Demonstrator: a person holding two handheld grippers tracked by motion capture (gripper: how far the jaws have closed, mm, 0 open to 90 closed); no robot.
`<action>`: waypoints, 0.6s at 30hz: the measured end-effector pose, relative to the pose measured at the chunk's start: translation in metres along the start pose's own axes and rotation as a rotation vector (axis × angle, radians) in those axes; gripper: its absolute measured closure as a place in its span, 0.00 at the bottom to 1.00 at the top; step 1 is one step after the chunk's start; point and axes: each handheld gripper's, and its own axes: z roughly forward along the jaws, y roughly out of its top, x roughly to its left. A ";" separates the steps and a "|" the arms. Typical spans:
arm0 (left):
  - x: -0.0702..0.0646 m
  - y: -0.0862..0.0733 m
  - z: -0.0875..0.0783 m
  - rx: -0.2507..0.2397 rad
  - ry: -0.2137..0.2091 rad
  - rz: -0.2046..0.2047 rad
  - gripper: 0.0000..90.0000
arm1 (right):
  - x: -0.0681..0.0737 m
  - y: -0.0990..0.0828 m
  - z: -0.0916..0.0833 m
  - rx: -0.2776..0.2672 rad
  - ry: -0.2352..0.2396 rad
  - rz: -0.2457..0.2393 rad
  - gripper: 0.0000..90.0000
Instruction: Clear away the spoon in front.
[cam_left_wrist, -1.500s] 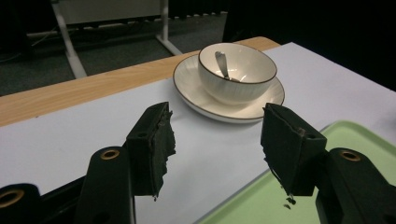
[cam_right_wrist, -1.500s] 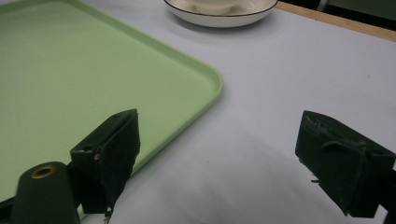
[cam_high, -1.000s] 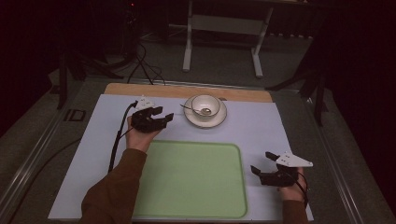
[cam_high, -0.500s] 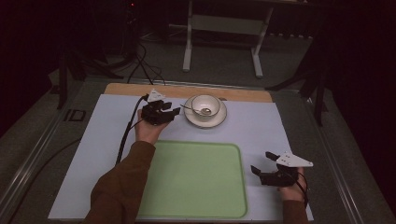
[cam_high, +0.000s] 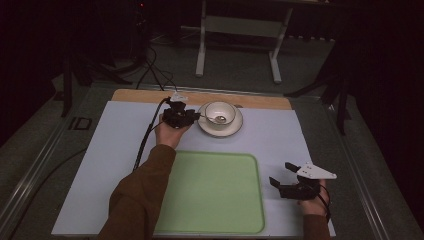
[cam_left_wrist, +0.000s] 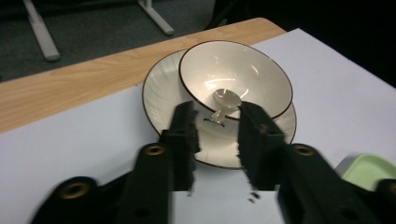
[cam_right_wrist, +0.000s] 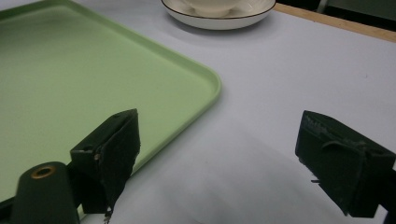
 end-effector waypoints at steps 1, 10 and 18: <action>0.000 -0.001 0.001 0.007 -0.009 -0.006 0.86 | 0.000 0.000 0.000 -0.001 0.000 0.001 0.15; -0.003 -0.001 -0.004 -0.019 -0.023 0.024 0.95 | 0.000 0.000 0.000 0.002 0.000 -0.002 0.15; -0.009 0.000 -0.009 -0.042 -0.016 0.057 0.99 | 0.000 0.000 0.001 0.007 0.002 -0.002 0.15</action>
